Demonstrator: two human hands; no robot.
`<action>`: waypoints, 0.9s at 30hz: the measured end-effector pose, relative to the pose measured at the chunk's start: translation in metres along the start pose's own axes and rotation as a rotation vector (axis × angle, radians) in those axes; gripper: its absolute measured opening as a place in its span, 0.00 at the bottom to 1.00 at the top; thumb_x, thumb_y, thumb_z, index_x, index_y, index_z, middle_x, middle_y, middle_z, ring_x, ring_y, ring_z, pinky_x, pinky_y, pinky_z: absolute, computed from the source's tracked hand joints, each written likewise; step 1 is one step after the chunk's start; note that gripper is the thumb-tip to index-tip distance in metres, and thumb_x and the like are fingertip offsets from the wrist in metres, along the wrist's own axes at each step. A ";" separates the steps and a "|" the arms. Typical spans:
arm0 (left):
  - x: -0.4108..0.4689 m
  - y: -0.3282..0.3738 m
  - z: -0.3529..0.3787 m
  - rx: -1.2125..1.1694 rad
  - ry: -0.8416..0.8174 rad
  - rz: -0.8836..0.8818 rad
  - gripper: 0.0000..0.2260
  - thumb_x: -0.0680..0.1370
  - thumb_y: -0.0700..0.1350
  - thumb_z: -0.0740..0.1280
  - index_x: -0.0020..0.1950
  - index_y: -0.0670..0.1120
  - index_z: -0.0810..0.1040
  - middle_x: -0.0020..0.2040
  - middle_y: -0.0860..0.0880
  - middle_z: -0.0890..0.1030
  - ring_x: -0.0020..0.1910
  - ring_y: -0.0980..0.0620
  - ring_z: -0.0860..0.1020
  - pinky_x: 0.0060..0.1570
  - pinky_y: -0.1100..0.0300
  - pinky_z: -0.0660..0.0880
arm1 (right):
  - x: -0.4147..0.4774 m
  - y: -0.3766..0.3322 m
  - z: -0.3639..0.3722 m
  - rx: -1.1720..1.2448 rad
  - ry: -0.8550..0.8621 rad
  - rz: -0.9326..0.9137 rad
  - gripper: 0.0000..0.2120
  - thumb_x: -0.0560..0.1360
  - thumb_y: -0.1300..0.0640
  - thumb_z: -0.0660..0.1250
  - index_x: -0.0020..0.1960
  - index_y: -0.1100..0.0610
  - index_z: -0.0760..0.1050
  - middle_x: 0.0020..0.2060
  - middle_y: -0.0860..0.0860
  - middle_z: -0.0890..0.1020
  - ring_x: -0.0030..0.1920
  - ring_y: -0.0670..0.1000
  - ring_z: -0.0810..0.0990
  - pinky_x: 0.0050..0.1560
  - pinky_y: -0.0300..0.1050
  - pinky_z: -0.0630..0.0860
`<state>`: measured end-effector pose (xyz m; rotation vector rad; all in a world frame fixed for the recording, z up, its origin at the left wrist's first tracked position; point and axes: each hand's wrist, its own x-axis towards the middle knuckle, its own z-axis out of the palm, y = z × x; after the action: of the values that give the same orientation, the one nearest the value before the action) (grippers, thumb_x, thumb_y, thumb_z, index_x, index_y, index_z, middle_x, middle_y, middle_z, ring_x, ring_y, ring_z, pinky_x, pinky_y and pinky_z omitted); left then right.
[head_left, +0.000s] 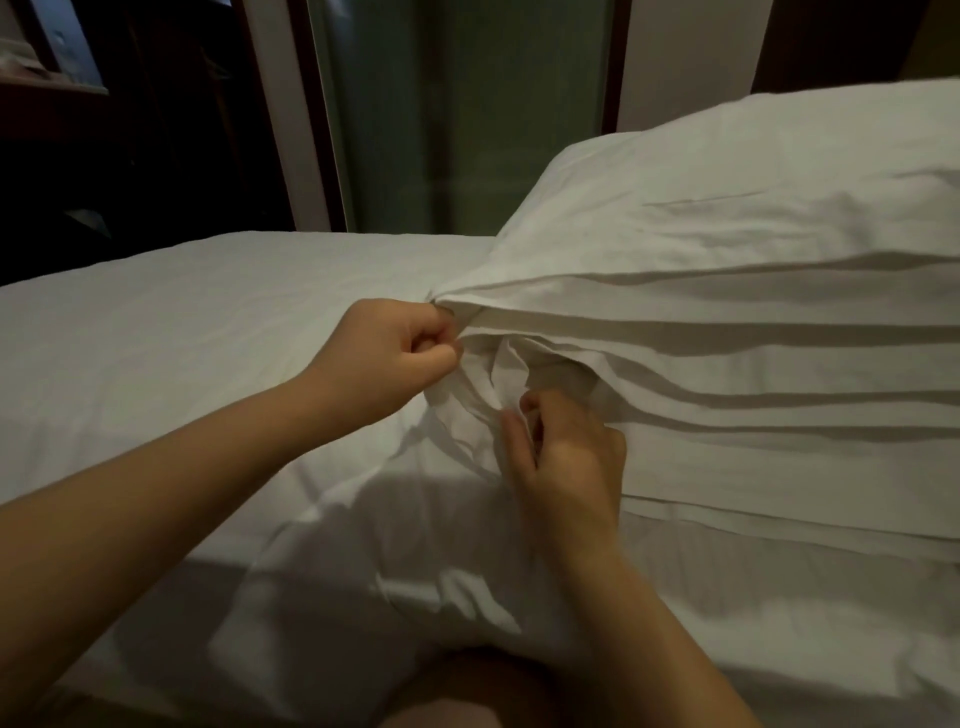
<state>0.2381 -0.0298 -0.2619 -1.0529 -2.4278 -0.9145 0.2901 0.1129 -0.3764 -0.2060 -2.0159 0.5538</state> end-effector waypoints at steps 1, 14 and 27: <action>-0.001 0.001 0.003 0.052 -0.001 0.002 0.09 0.77 0.42 0.65 0.38 0.49 0.78 0.29 0.56 0.74 0.29 0.58 0.71 0.31 0.71 0.67 | -0.001 0.000 0.002 -0.007 0.011 0.000 0.13 0.76 0.48 0.57 0.40 0.54 0.76 0.32 0.48 0.77 0.34 0.51 0.75 0.39 0.44 0.65; -0.006 0.012 0.034 0.460 -0.179 -0.145 0.16 0.81 0.52 0.58 0.37 0.45 0.75 0.32 0.49 0.74 0.38 0.48 0.77 0.43 0.54 0.76 | -0.011 -0.004 0.005 0.033 0.086 -0.013 0.13 0.76 0.53 0.58 0.45 0.57 0.79 0.36 0.51 0.80 0.35 0.54 0.78 0.42 0.44 0.63; -0.015 0.009 0.007 0.272 -0.238 -0.109 0.20 0.78 0.58 0.61 0.31 0.49 0.77 0.28 0.50 0.76 0.28 0.54 0.71 0.31 0.63 0.67 | -0.012 -0.020 0.012 0.068 0.115 0.004 0.14 0.77 0.54 0.58 0.46 0.57 0.81 0.39 0.51 0.82 0.39 0.52 0.79 0.43 0.43 0.69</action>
<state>0.2551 -0.0281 -0.2714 -0.9844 -2.7308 -0.4906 0.2870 0.0871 -0.3818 -0.1967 -1.8827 0.5987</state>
